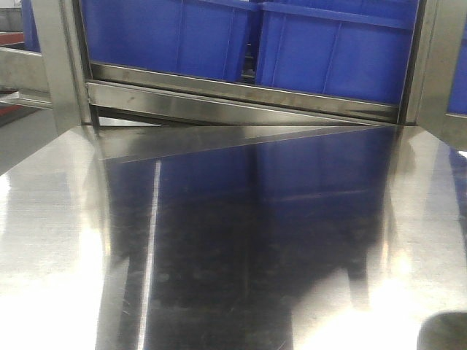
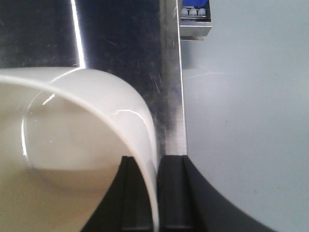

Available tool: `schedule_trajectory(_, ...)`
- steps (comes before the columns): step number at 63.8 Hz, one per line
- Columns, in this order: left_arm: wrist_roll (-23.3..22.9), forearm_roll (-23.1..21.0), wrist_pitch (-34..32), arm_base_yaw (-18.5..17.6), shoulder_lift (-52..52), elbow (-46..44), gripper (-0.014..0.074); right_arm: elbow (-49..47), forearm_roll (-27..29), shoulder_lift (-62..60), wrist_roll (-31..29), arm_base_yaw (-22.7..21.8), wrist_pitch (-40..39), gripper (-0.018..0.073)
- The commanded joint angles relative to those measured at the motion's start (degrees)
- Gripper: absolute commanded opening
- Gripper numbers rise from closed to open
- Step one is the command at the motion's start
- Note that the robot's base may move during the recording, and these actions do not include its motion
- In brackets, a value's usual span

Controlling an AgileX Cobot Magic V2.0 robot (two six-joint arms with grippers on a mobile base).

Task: Move white bin to right shelf second layer
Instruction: 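Turn the base away from the table holding the bin in the right gripper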

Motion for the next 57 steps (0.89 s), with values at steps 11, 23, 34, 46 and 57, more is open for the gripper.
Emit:
schedule_trajectory(11, -0.1, -0.3, -4.8, -0.2, -0.8, 2.1, 0.0085, -1.5, 0.6, -0.2, -0.5, -0.4, -3.1, 0.0057)
schedule_trajectory(23, -0.1, -0.3, -4.8, -0.2, -0.8, 2.1, 0.0085, -1.5, 0.6, -0.2, -0.5, -0.4, -3.1, 0.0057)
schedule_trajectory(34, -0.1, -0.3, -4.8, -0.2, -0.8, 2.1, 0.0085, -1.5, 0.6, -0.2, -0.5, -0.4, -3.1, 0.0057)
schedule_trajectory(46, -0.1, -0.3, -4.8, -0.2, -0.8, 2.1, 0.0085, -1.5, 0.6, -0.2, -0.5, -0.4, -3.1, 0.0057)
schedule_trajectory(57, -0.1, -0.3, -4.8, -0.2, -0.8, 2.1, 0.0085, -1.5, 0.6, -0.2, -0.5, -0.4, -3.1, 0.0057)
